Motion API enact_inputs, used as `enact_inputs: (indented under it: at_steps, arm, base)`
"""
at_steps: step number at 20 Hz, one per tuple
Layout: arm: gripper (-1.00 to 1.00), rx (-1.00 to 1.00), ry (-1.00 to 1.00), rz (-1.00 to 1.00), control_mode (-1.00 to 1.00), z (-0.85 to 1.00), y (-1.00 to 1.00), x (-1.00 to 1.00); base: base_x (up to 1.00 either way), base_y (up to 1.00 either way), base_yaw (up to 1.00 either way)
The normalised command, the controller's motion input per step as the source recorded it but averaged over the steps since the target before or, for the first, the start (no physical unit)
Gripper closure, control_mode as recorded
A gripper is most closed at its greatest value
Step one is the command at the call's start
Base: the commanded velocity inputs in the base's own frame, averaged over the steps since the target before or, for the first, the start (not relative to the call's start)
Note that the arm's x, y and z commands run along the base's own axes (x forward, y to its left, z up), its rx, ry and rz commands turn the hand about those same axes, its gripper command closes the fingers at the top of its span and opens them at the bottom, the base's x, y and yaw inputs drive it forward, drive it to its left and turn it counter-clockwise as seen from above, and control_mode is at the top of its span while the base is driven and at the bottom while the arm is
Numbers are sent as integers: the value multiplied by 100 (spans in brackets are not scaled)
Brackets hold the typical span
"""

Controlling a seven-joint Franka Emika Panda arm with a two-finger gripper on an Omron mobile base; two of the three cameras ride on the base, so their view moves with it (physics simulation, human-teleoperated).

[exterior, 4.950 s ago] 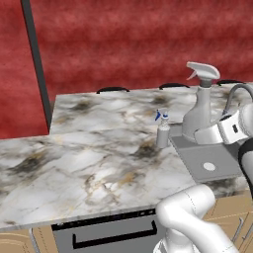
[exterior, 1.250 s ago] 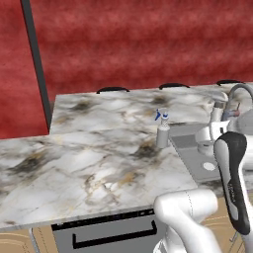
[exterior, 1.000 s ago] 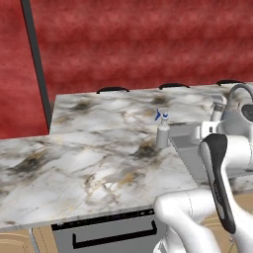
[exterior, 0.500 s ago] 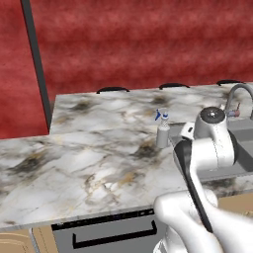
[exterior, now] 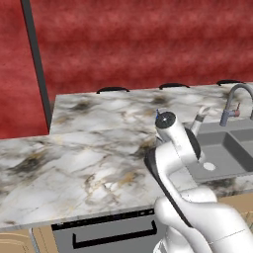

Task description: Locate and retrieve the spray and spray from the cabinet. Place them next to the sink.

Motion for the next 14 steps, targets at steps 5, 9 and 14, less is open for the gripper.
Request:
enact_inputs:
  at_steps: [5, 9, 14]
  arm:
    - [100, -4, -1, -36, -100, -21, 30, 9]
    - [100, -1, 0, -40, -100, -31, 26, 17]
    - [100, -3, 0, -40, -100, -30, 22, 25]
  base:
    - [0, 0, 0]
    - [0, 0, 0]
    - [0, 0, 0]
